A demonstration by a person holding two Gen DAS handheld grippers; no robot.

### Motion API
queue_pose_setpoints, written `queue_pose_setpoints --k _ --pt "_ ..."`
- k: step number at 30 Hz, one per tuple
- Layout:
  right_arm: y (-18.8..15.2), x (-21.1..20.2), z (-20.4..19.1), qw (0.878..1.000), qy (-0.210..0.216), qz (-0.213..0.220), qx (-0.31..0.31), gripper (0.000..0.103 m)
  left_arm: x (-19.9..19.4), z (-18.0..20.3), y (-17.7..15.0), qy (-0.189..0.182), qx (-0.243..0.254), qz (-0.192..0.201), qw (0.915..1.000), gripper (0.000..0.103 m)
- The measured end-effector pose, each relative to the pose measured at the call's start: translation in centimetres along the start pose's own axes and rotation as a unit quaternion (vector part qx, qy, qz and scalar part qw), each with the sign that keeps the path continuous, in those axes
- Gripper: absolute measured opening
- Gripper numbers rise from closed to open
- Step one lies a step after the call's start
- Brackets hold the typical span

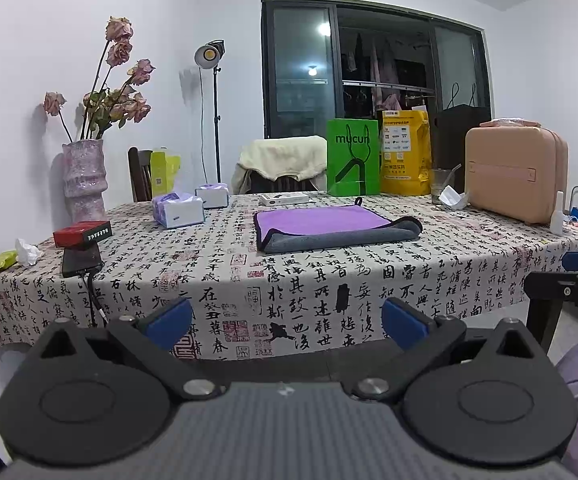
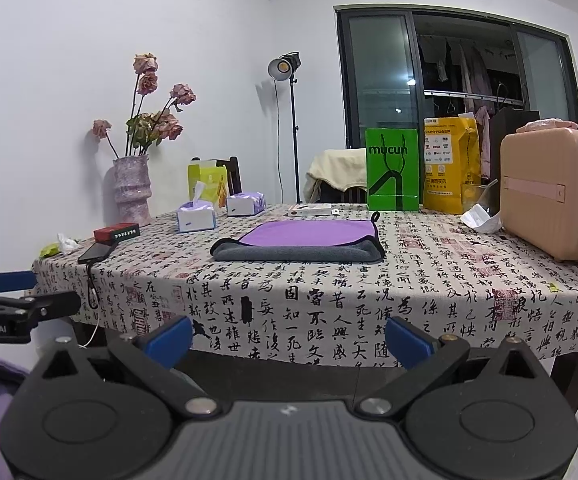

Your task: Fold towel

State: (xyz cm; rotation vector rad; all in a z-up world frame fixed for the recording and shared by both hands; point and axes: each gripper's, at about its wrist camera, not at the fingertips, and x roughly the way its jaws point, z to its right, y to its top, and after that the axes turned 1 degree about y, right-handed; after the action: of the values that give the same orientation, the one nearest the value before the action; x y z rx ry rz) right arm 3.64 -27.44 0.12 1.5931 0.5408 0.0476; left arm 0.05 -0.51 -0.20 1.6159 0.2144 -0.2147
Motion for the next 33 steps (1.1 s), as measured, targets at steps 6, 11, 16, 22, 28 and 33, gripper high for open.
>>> queue_pose_setpoints --k 6,11,16,22,28,33 --pt "0.03 0.04 0.03 1.000 0.000 -0.001 0.001 0.103 0.14 0.16 -0.05 -0.002 0.001 -0.002 1.0000 0.103" --pt "0.01 0.00 0.04 1.000 -0.001 -0.001 0.003 0.103 0.15 0.17 -0.07 -0.002 0.001 -0.001 1.0000 0.103" --pt "0.00 -0.01 0.03 1.000 -0.001 -0.001 0.003 0.103 0.14 0.16 -0.07 -0.002 0.001 -0.001 1.0000 0.103" --pt "-0.05 0.00 0.05 1.000 -0.001 -0.002 0.003 0.103 0.19 0.24 -0.18 -0.003 0.001 -0.002 1.0000 0.103" --pt "-0.09 0.01 0.01 1.000 0.000 -0.002 0.003 0.103 0.31 0.28 -0.23 -0.003 0.001 -0.002 1.0000 0.103" --pt "-0.10 0.02 0.01 1.000 0.000 -0.002 0.004 0.103 0.29 0.26 -0.20 -0.003 0.001 -0.003 1.0000 0.103"
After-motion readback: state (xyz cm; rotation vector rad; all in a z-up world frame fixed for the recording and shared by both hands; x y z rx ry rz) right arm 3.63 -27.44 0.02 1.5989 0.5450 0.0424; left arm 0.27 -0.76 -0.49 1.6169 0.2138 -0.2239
